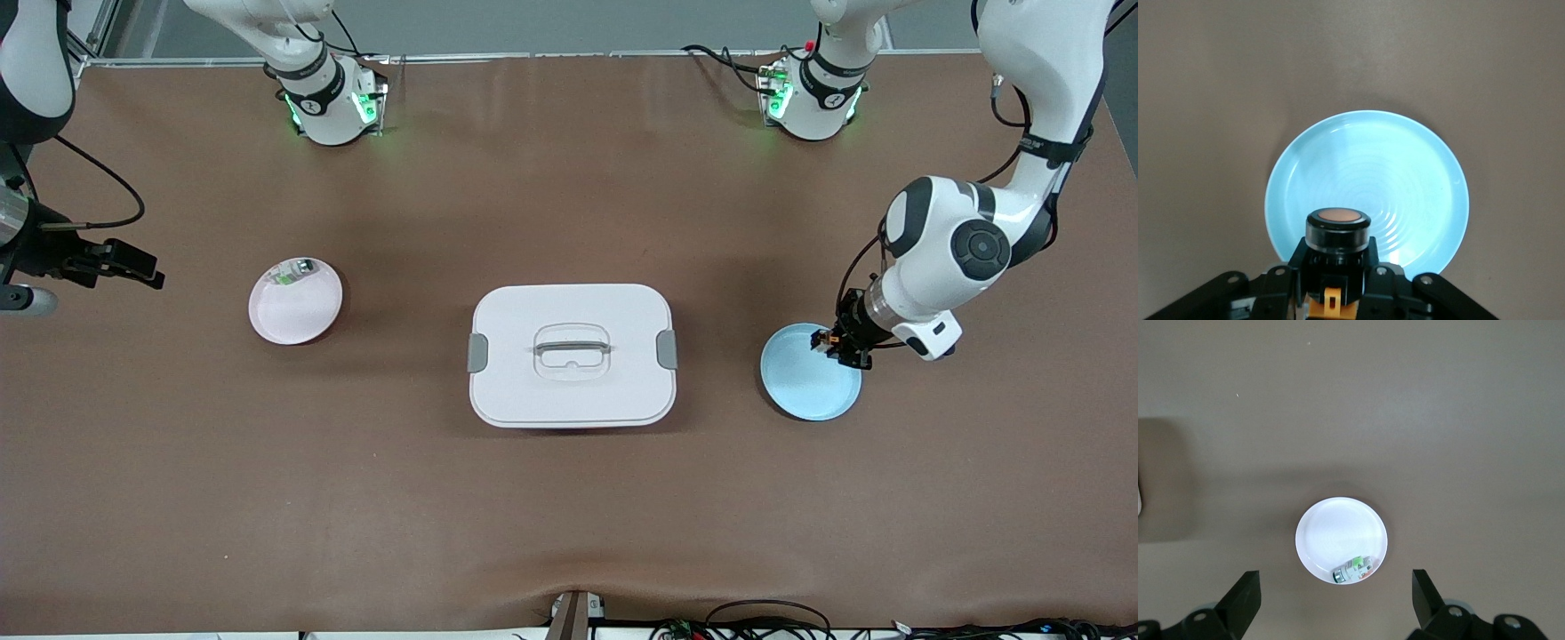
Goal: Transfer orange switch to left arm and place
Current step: 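Carry the switch with the left gripper over the light-blue plate, then lower the switch onto the light-blue plate and open the left gripper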
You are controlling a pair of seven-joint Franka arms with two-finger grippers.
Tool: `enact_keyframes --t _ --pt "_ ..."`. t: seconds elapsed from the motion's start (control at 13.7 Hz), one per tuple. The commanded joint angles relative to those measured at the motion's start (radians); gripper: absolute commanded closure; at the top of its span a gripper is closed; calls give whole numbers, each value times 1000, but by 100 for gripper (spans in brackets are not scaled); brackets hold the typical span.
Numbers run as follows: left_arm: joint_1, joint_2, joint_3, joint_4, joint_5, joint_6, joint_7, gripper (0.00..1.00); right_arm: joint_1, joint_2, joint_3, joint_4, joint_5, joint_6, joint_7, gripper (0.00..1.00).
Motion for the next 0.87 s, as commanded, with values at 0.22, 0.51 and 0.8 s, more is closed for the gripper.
enact_keyframes --t 0.22,0.51,0.8 --pt "0 163 2 112 300 24 -306 100 -25 -23 14 80 -3 -5 6 0" --pt "0 222 -3 144 368 26 -375 100 -26 -24 12 92 -8 -14 6 0" --pt "-2 247 -7 144 363 27 -372 100 -40 -15 14 161 -11 -129 -8 0"
